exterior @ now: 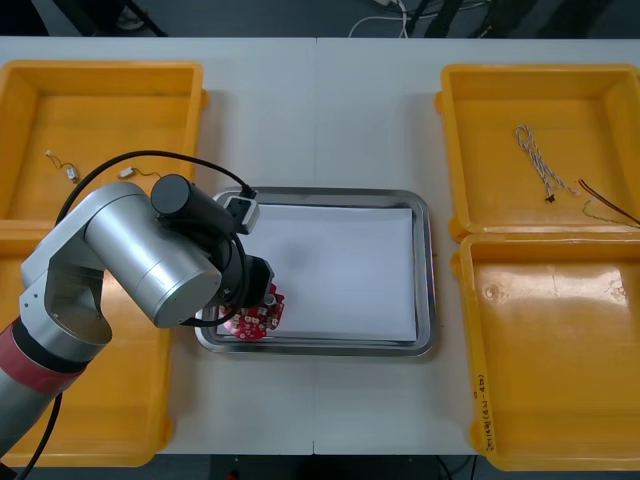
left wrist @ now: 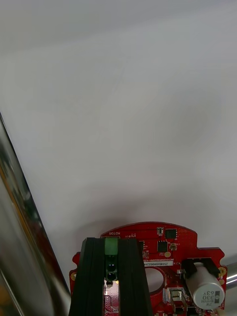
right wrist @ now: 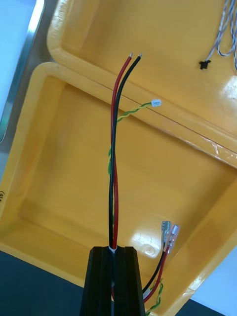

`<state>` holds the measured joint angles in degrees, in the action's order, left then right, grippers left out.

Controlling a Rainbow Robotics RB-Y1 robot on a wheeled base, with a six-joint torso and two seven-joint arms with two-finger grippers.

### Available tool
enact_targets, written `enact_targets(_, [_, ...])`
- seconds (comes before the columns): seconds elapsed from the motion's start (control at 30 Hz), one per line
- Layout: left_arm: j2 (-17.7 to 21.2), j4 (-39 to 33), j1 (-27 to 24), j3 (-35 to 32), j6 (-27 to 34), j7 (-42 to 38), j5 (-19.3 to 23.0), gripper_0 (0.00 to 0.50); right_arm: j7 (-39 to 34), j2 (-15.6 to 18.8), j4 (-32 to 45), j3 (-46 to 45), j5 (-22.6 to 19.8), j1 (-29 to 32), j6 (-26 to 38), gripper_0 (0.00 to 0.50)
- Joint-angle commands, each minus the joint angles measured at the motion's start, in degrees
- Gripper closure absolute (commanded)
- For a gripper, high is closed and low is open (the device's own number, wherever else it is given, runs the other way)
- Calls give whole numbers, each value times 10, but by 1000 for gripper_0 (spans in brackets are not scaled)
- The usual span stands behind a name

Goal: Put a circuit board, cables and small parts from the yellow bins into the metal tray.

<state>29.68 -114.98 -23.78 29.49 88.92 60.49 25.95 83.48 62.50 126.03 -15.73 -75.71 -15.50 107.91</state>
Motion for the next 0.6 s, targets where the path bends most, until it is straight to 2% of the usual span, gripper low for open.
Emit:
enact_targets(0.03, [-14, 2, 4, 8, -7, -4, -13, 499, 26, 3, 29, 29, -9, -43, -8, 500])
enact_targets(0.13, [-14, 3, 4, 8, -7, -4, -14, 499, 26, -8, 31, 54, -9, -65, -9, 500])
enact_targets(0.43, [-14, 3, 4, 8, -9, -8, -13, 484, 23, -8, 33, 163, 2, -145, -27, 500])
enact_targets(0.5, [-13, 3, 4, 8, -10, -11, -13, 399, 24, -8, 33, 178, 8, -153, -35, 500])
enact_targets(0.57, [-14, 3, 4, 8, -12, -14, -12, 225, 22, -11, 33, 199, 16, -162, -45, 500])
enact_targets(0.6, [-13, 3, 4, 8, -12, -16, -12, 167, 22, -12, 34, 209, 20, -168, -47, 500])
